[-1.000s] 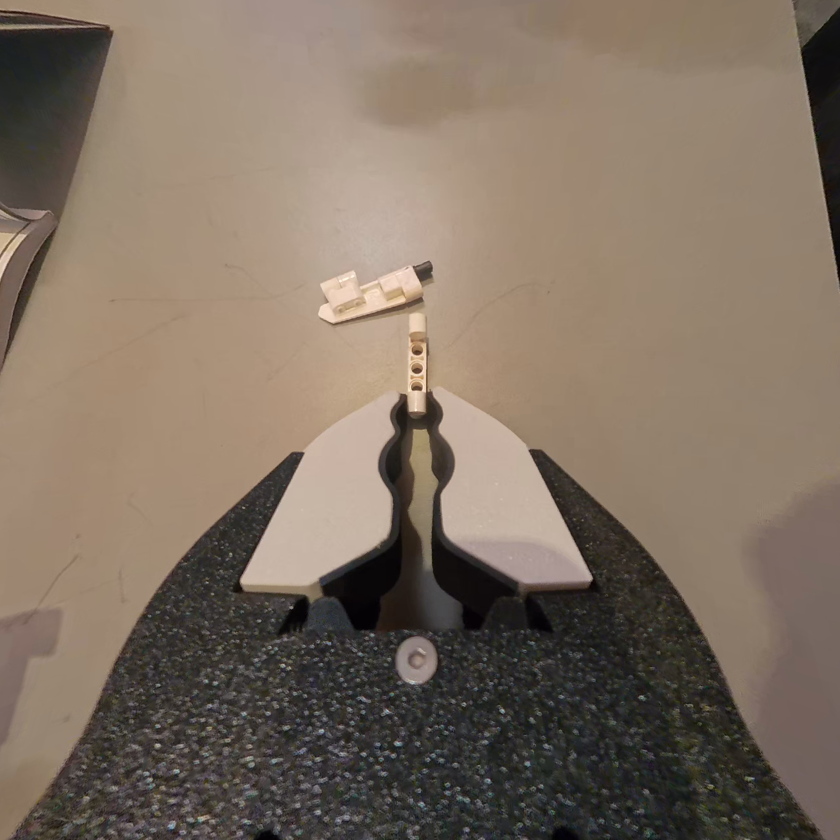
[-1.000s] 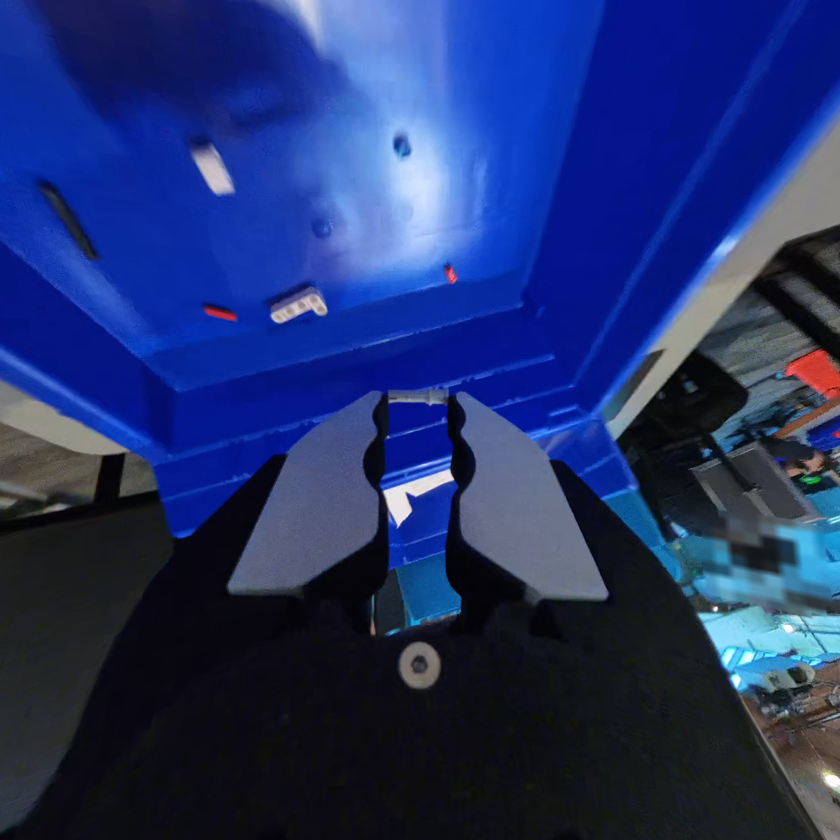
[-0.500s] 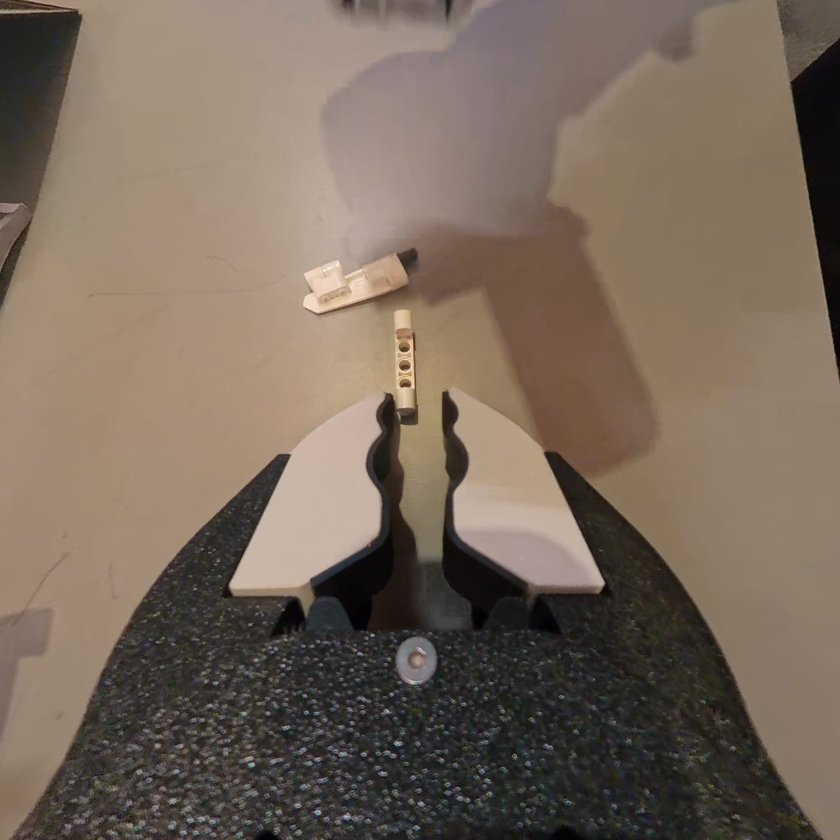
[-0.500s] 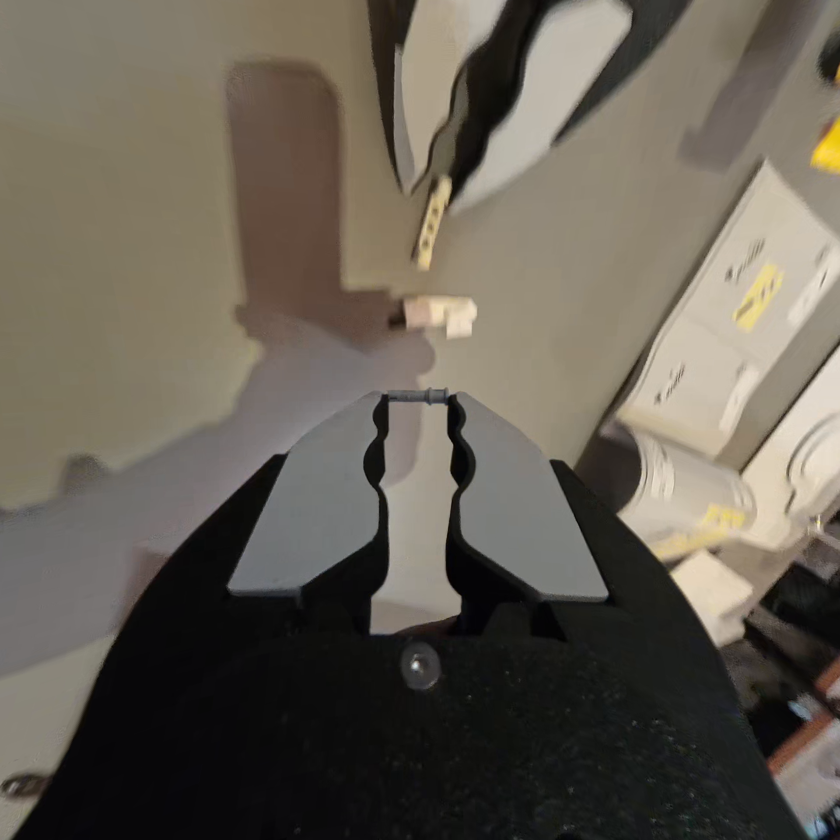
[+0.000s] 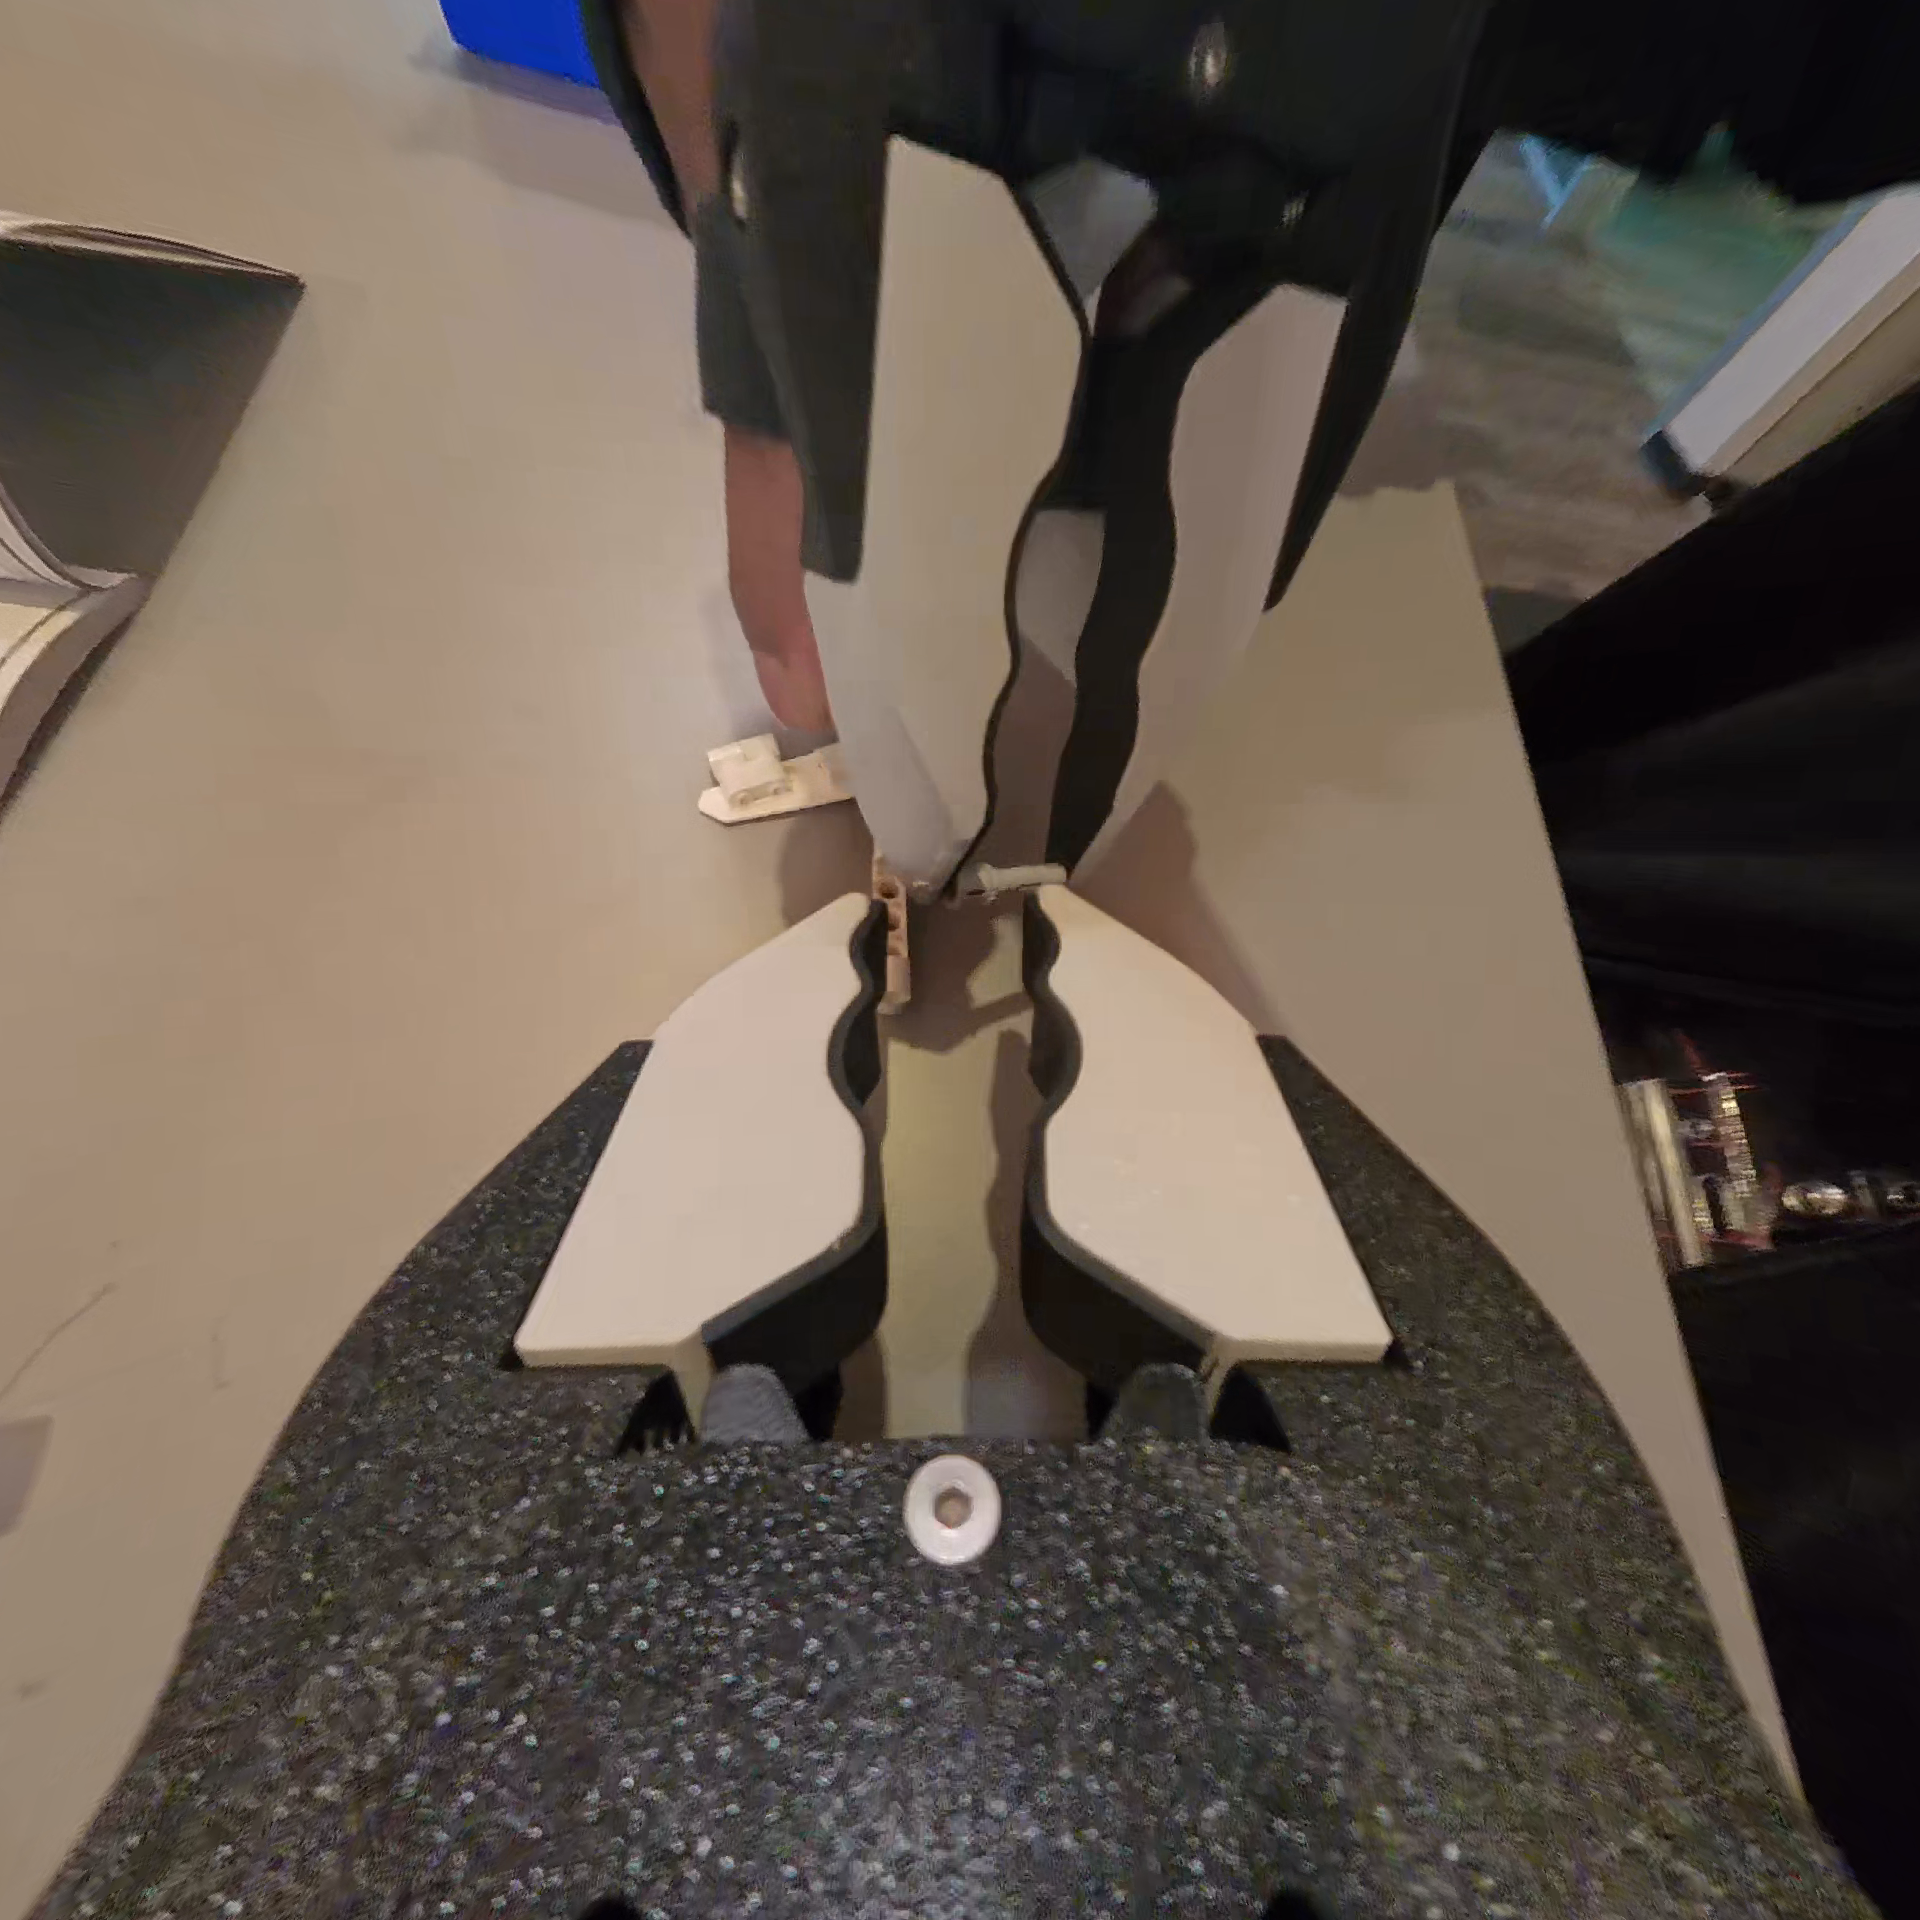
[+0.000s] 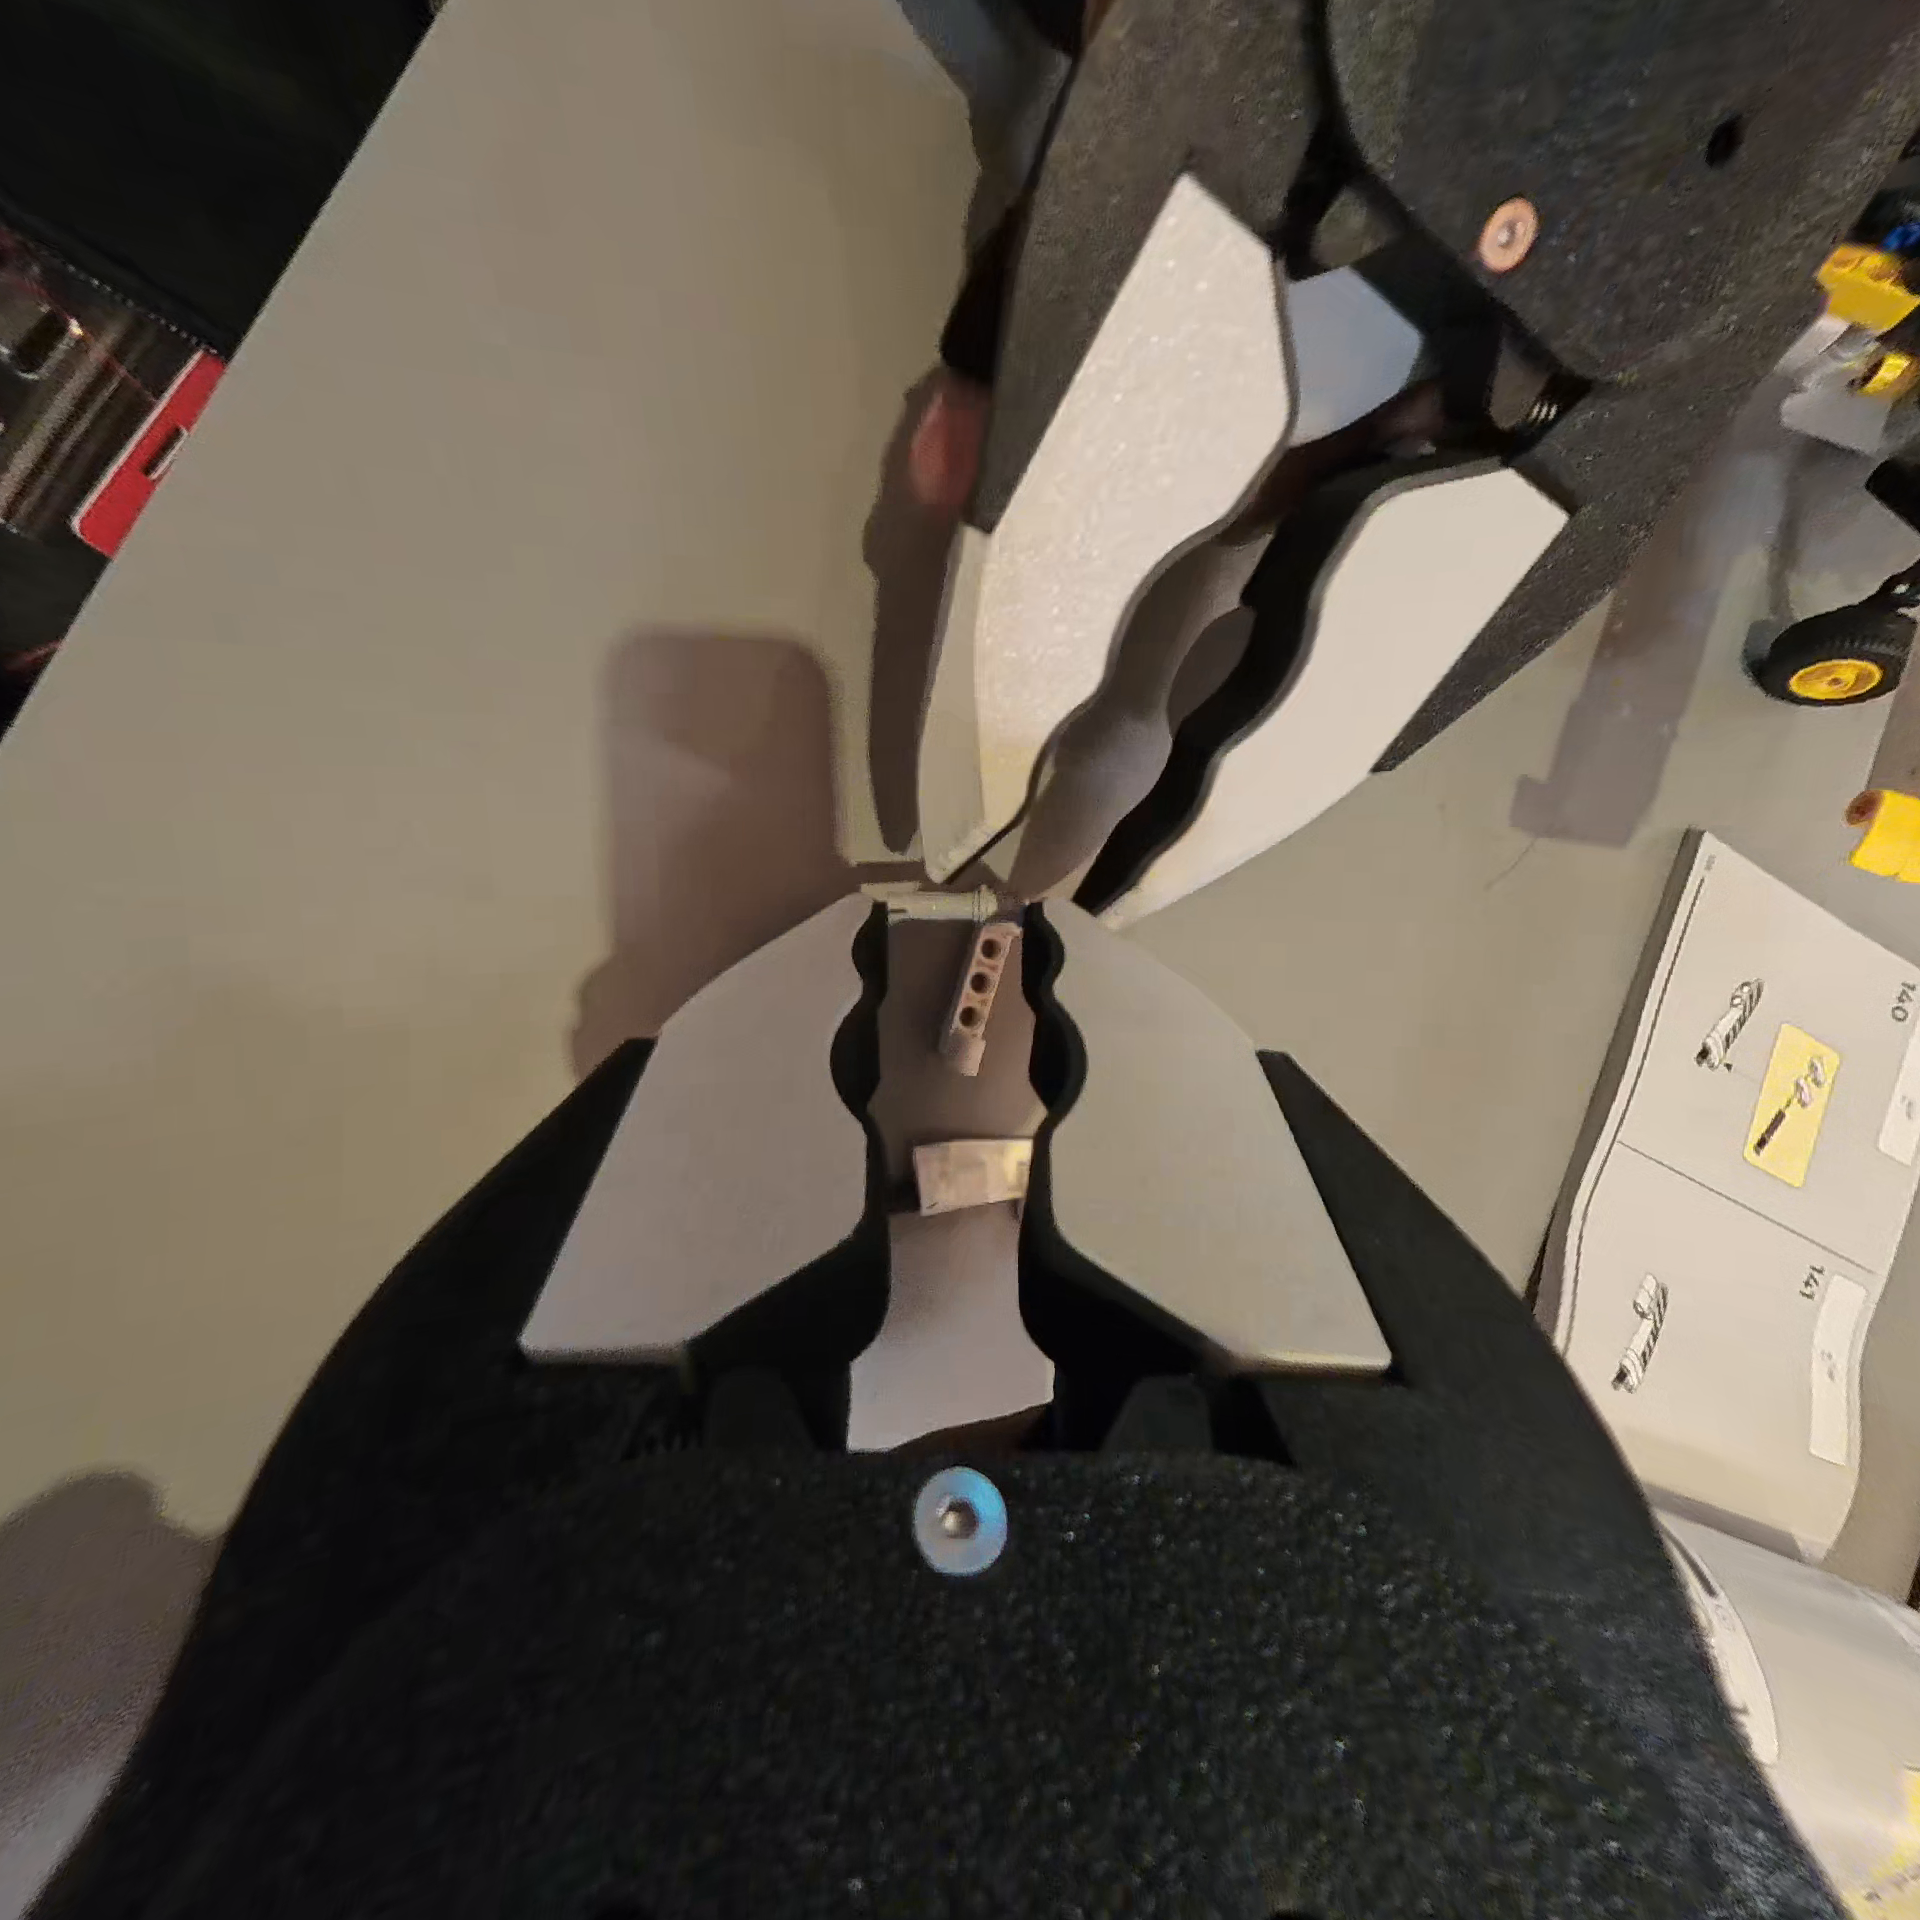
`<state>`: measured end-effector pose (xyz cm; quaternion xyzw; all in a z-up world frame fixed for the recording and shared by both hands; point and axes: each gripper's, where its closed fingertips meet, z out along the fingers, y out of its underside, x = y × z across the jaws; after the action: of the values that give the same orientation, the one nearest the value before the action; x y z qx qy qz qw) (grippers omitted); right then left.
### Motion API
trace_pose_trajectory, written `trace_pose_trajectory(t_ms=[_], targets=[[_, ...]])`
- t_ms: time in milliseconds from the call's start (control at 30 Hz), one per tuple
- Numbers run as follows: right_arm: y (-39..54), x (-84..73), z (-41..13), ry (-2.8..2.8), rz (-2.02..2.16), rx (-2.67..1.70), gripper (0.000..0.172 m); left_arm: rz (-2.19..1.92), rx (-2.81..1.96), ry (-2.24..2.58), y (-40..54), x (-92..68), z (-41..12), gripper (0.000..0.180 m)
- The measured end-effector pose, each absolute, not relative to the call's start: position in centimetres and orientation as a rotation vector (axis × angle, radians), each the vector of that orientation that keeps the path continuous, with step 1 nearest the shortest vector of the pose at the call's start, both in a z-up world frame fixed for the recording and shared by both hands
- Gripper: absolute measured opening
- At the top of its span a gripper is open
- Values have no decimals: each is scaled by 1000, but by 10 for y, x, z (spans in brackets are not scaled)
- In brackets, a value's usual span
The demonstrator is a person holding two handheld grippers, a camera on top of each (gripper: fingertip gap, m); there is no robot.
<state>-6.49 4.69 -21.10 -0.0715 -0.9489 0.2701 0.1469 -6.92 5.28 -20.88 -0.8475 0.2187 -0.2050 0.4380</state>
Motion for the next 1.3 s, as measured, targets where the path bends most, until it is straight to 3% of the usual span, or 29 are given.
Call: trace_pose_trajectory(t_ms=[433,833,1000,1300], targets=[[45,-66,-198,-2611,845,-45,24,-960,-2016,266,56,-63,-189,19],[54,-67,-202,-2549,942,-36,24,-1138,-2054,83,62,-62,-197,17],[59,-71,-202,-2516,961,-22,24,-1098,-2075,63,68,-63,-201,8],[85,-96,-189,-2167,975,-403,31,-1018,-1918,-56,80,-87,-184,7]])
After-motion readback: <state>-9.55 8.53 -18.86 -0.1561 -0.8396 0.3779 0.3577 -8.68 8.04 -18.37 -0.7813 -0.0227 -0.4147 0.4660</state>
